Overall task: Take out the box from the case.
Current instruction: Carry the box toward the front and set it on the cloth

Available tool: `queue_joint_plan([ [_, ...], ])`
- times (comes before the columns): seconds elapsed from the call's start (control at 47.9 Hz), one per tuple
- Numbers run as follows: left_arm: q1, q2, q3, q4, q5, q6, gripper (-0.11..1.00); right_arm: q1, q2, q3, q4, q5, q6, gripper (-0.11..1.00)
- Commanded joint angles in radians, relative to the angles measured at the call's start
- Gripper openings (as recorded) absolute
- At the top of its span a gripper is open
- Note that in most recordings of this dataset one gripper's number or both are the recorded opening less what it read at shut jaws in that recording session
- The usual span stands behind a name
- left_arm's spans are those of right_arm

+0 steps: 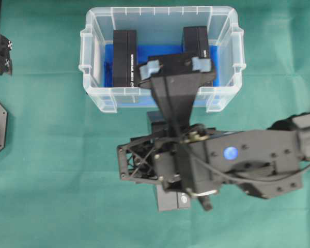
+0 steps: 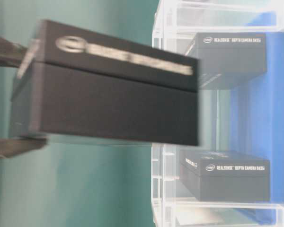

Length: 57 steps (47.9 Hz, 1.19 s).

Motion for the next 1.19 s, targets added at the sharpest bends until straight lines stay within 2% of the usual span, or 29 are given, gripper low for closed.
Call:
queue_joint_plan([
  [0.0,-0.003,-0.003,-0.008,0.005,-0.003,0.002,0.86,0.002,-0.014,0.002,0.014,-0.005,0.000,0.68],
  [0.125,-0.003,-0.003,-0.008,0.005,-0.003,0.008,0.86,0.002,-0.002,0.060,0.034,-0.046,0.003,0.68],
  [0.418,-0.003,-0.003,-0.006,0.005,0.000,0.023,0.86,-0.009,-0.002,0.278,0.084,-0.275,0.051,0.68],
  [0.69,-0.003,-0.005,-0.002,0.005,0.000,0.026,0.86,-0.029,-0.002,0.443,0.127,-0.460,0.054,0.68],
  [0.919,-0.003,-0.003,0.012,0.005,-0.002,0.026,0.86,-0.040,0.000,0.517,0.144,-0.548,0.052,0.68],
  [1.17,-0.003,-0.005,0.014,0.005,-0.002,0.026,0.86,-0.041,-0.005,0.526,0.144,-0.588,0.021,0.68],
])
